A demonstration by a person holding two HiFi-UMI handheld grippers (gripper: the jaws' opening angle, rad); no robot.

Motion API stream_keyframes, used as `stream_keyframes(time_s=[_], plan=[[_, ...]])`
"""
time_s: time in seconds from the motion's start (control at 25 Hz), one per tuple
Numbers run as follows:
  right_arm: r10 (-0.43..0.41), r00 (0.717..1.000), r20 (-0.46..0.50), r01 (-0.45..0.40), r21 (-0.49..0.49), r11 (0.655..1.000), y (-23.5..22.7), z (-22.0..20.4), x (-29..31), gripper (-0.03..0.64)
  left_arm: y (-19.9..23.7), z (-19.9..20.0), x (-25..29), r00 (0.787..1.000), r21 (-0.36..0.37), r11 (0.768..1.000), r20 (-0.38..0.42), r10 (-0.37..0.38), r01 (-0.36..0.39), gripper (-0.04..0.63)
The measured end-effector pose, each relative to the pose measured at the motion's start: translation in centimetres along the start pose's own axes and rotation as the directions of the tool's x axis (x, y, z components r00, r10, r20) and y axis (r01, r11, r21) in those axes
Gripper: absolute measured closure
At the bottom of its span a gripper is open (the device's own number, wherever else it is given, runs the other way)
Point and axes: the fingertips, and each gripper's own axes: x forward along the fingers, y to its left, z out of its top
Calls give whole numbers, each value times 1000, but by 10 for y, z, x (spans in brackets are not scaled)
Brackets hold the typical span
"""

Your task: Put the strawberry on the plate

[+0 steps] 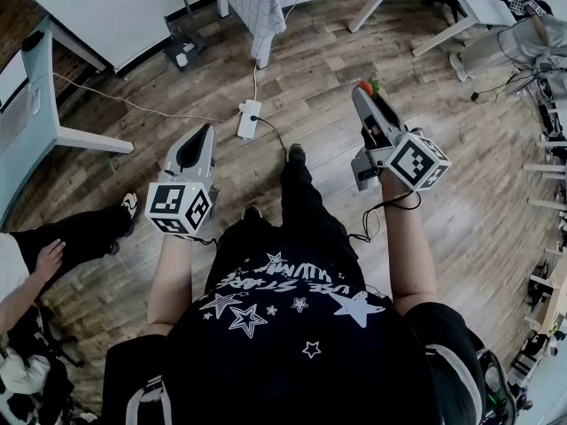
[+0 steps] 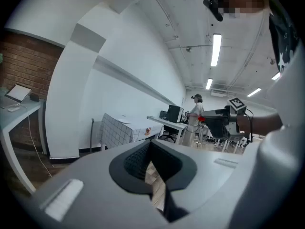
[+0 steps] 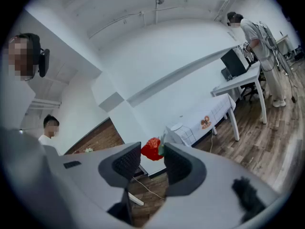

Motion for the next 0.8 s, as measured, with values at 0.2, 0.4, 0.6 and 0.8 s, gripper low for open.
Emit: stream_keyframes(time_s=[0.2,0.4,0.6,0.8], plan=[[47,999,-13,-47,-1,999,-6,9,-1,453,-37,25,19,1000,-23,1000,21,-2,3,588],[136,989,-56,-136,10,991,-24,22,8,453,-65,47,56,997,-26,998,47,58,-57,588],[220,973,-76,-219,25,975,-51,43,16,453,-96,58,90,993,16,995,62,97,-98,588],[260,961,-98,-257,46,965,-67,45,17,453,-119,56,104,991,-10,993,64,120,-120,588]])
